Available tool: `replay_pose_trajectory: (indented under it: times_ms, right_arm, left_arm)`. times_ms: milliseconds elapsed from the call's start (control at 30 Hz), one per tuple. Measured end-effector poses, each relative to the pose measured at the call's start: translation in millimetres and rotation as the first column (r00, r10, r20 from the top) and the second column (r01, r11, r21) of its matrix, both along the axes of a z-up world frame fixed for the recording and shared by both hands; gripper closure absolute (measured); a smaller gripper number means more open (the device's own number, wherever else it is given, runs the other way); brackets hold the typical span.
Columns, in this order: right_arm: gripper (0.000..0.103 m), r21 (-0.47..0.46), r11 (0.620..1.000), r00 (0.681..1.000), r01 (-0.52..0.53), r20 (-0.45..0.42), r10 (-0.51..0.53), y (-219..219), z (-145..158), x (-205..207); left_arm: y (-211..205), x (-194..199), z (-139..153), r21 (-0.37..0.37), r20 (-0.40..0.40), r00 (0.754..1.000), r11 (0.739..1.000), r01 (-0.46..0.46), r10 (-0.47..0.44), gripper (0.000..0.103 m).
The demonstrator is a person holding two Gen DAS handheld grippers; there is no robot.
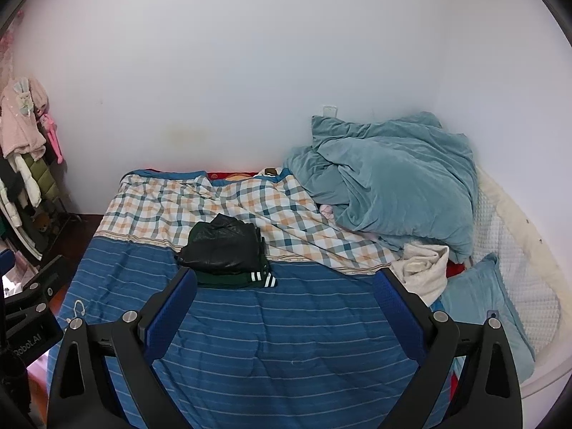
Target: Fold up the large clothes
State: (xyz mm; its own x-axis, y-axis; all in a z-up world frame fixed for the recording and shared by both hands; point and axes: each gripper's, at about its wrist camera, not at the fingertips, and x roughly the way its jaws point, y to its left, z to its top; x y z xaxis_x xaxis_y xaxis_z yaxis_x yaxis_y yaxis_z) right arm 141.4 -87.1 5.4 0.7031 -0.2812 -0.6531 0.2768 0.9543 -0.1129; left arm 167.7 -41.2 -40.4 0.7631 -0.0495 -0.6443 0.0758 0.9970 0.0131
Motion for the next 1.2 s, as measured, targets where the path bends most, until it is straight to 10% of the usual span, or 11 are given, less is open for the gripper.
replay_pose_trajectory:
  times_ms: [1200]
  right_arm:
    - [0.002, 0.014, 1.000, 1.000, -0.026, 0.012, 0.026, 5, -8, 11]
  left_arm:
    - [12, 1, 8, 0.012, 0.013, 1.000, 1.000, -0.012, 0.012, 0.005]
